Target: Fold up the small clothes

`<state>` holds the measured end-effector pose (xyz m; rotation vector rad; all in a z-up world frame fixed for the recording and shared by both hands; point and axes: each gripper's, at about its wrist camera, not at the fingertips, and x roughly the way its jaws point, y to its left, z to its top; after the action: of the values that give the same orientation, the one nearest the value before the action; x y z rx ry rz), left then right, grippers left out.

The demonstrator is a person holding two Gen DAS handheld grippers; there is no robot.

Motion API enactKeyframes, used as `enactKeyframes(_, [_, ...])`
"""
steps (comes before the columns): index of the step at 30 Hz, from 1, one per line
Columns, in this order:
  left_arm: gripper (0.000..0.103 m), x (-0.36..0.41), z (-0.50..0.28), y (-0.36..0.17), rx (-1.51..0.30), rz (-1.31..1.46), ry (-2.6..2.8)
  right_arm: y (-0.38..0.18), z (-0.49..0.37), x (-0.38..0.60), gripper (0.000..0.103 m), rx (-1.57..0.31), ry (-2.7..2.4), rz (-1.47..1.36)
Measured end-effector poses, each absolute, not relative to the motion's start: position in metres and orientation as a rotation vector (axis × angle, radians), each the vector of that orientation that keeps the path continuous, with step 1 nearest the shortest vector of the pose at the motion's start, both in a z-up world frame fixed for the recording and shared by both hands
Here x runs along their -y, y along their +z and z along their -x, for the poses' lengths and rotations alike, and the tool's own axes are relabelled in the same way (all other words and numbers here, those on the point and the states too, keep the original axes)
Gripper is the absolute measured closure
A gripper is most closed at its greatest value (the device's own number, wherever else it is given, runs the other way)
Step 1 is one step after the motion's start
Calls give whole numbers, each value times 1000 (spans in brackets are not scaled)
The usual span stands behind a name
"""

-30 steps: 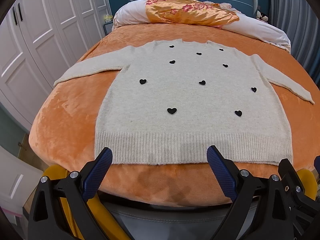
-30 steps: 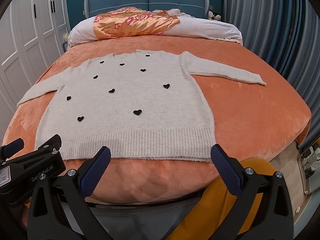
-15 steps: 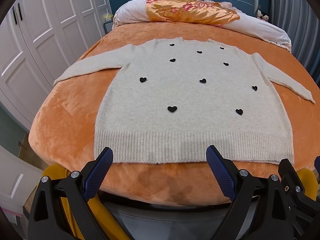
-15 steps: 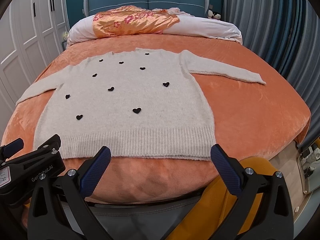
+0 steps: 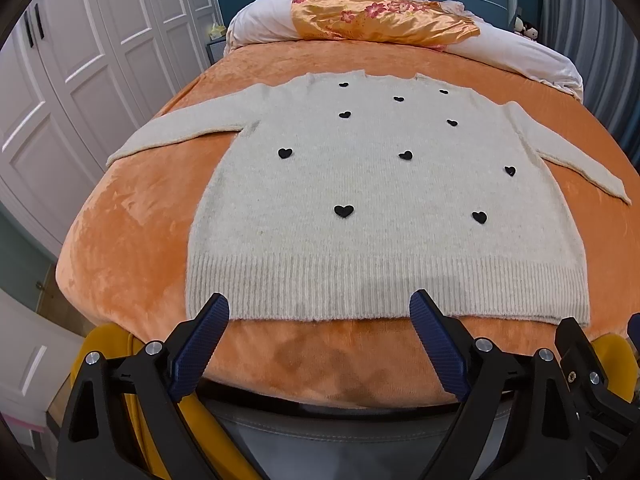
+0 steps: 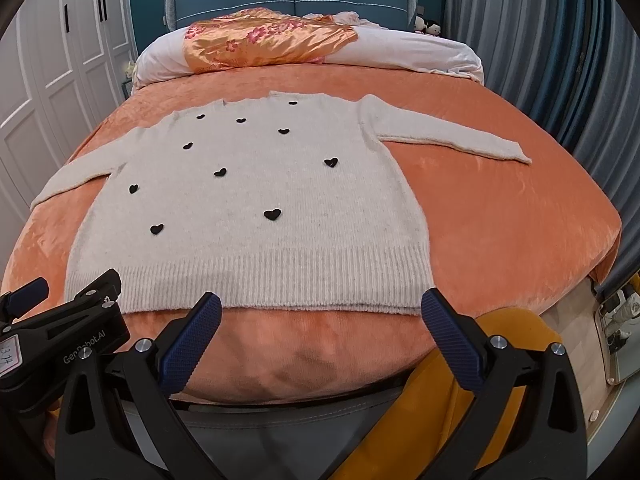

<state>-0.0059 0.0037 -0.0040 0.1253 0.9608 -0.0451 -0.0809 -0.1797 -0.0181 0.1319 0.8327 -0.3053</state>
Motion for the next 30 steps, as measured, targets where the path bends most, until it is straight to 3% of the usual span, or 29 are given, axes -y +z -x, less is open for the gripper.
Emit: enactKeyframes(30, [15, -7, 9, -11, -973, -127, -41, -25, 81, 180, 5, -844, -306, -136])
